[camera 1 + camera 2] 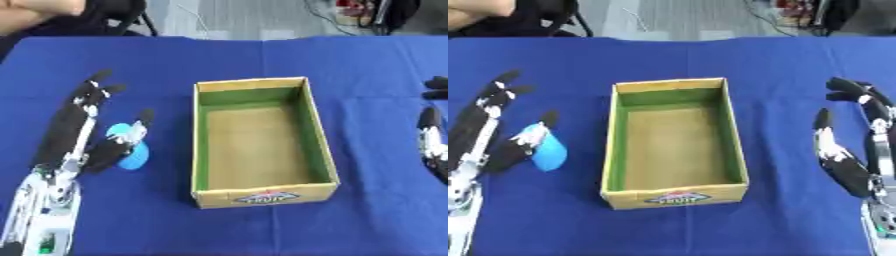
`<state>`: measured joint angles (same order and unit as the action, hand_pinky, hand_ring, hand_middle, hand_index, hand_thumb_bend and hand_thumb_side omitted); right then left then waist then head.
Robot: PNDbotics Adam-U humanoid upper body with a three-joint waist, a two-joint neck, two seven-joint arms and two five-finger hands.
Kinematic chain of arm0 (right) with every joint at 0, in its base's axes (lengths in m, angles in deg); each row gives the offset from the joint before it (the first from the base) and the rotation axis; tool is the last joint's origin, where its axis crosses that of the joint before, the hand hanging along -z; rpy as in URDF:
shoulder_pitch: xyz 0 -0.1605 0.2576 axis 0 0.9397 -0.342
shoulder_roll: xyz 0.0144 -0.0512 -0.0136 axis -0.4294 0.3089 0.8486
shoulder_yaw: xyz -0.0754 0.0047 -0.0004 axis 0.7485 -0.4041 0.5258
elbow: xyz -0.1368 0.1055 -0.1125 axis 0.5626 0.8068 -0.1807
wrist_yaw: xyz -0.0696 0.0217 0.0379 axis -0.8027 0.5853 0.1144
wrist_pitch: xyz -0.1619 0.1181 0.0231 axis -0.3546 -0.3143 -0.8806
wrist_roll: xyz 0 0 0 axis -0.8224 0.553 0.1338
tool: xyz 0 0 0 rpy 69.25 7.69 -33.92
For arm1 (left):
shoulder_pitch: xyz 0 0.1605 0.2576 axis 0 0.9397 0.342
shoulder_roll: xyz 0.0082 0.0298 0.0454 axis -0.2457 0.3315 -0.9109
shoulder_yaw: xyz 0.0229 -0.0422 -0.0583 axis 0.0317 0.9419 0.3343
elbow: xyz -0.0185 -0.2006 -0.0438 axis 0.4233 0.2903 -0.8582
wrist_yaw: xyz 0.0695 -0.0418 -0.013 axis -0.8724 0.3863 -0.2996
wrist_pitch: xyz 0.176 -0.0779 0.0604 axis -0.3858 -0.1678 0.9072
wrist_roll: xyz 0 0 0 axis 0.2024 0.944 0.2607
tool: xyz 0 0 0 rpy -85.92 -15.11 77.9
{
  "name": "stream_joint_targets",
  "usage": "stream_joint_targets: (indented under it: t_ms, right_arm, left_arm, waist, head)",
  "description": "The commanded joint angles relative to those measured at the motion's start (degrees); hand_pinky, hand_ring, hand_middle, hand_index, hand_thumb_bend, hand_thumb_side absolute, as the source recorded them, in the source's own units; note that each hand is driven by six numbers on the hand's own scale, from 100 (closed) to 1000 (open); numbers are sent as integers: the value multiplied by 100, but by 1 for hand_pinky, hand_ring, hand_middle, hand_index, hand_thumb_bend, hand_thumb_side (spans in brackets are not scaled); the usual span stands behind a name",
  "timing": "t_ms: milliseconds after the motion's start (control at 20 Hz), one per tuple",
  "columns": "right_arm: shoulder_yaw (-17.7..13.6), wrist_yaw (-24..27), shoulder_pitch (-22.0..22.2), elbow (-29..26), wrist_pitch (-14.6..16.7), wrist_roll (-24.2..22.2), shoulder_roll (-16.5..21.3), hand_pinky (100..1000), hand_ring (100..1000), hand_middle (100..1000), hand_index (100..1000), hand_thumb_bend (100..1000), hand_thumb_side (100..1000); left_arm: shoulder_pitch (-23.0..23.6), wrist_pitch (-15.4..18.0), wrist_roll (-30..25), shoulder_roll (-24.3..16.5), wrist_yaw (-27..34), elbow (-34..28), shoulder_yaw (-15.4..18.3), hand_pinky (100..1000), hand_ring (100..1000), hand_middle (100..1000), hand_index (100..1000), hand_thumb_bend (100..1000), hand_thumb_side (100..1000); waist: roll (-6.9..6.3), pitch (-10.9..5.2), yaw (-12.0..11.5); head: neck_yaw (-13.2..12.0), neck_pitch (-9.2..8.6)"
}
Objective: Pick up objects on the table and place them in the box.
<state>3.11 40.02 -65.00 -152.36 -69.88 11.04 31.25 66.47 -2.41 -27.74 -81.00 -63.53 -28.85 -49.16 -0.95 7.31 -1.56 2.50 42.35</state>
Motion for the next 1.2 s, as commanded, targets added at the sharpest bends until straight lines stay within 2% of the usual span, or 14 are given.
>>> stream_joint_targets:
  t_ms: [50, 100, 350, 800, 1200]
  right_arm:
    - [-27, 5, -9, -122, 13, -11, 47, 824, 687, 730, 862, 124, 639]
    - [-27, 5, -9, -122, 13, -12, 46, 824, 687, 730, 862, 121, 638]
    - [-22, 9, -4, -122, 14, -24, 42, 824, 687, 730, 862, 111, 641]
    - [-25, 12, -1, -122, 9, -22, 43, 824, 687, 730, 862, 114, 640]
    - [-33, 15, 2, -122, 9, -15, 47, 825, 688, 730, 862, 114, 639]
  left_arm:
    - [-46, -25, -29, -10, 4, -39, -11, 1000, 1000, 1000, 864, 420, 891]
    - [-53, -41, -41, -2, 9, -10, -9, 1000, 1000, 1000, 862, 422, 936]
    - [-151, -142, -93, -10, 42, 389, -22, 1000, 1000, 1000, 865, 411, 978]
    - [-471, -185, 122, -188, 55, 1364, -54, 1000, 1000, 1000, 883, 426, 1000]
    - [-855, -226, 50, -363, 23, 2000, 19, 1000, 1000, 1000, 882, 425, 1000]
  waist:
    - [8, -60, -5]
    - [8, -59, -5]
    - [7, -59, -10]
    - [12, -63, 1]
    - [13, -74, 6]
  head:
    - [35, -68]
    - [36, -65]
    - [37, -57]
    - [17, -69]
    - [26, -75]
